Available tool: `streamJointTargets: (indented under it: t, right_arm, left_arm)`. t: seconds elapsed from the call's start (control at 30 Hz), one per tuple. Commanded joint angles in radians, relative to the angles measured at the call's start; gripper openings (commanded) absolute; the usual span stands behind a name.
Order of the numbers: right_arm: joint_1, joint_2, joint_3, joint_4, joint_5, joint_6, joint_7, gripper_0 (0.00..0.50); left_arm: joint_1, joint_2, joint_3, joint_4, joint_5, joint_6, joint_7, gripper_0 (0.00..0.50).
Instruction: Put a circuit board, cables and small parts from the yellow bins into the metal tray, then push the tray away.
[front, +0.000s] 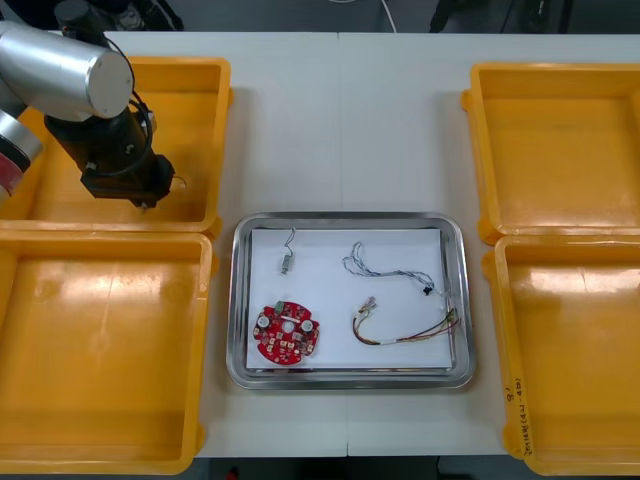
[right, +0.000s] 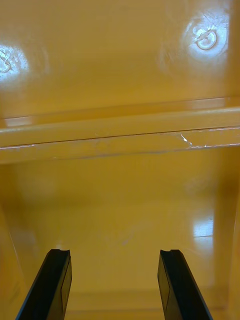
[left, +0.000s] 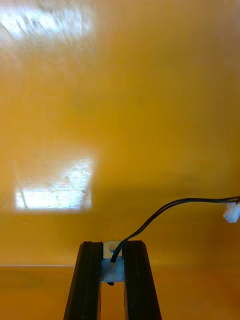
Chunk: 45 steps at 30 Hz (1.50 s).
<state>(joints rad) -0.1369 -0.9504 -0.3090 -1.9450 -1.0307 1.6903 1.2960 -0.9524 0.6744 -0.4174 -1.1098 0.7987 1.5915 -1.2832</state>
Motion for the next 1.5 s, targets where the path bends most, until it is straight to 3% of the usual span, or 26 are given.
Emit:
streamJointTargets:
  t: [0.03,0.5,0.67,0.8,1.0,1.23,1.5]
  right_arm:
    - [0.010,-0.045,-0.041,-0.028,-0.006,0.005,-0.012,0.500]
    - [0.010,-0.045,-0.041,-0.029,-0.003,0.005,-0.021,0.500]
    - [0.011,-0.045,-0.041,-0.028,0.001,0.006,-0.023,0.500]
    - [0.010,-0.045,-0.041,-0.028,0.001,0.005,-0.024,0.500]
    - [0.011,-0.045,-0.041,-0.029,0.003,0.006,-0.024,0.500]
    - [0.010,-0.045,-0.041,-0.028,-0.002,0.006,-0.024,0.500]
    - [0.011,-0.045,-0.041,-0.029,-0.002,0.005,-0.024,0.500]
  left_arm:
    - [-0.069,0.039,0.083,-0.033,-0.019,0.036,-0.123,0.000]
    - [-0.068,0.031,0.241,-0.251,-0.076,0.222,-0.119,0.000]
    - [-0.054,0.005,0.278,-0.390,-0.108,0.323,-0.113,0.000]
    - [-0.029,-0.027,0.293,-0.492,-0.141,0.328,-0.105,0.000]
    - [0.021,-0.110,0.308,-0.659,-0.207,0.328,-0.062,0.000]
    - [0.054,-0.216,0.295,-0.769,-0.213,0.328,0.082,0.000]
    - [0.064,-0.322,0.143,-0.832,-0.294,0.328,0.280,0.000]
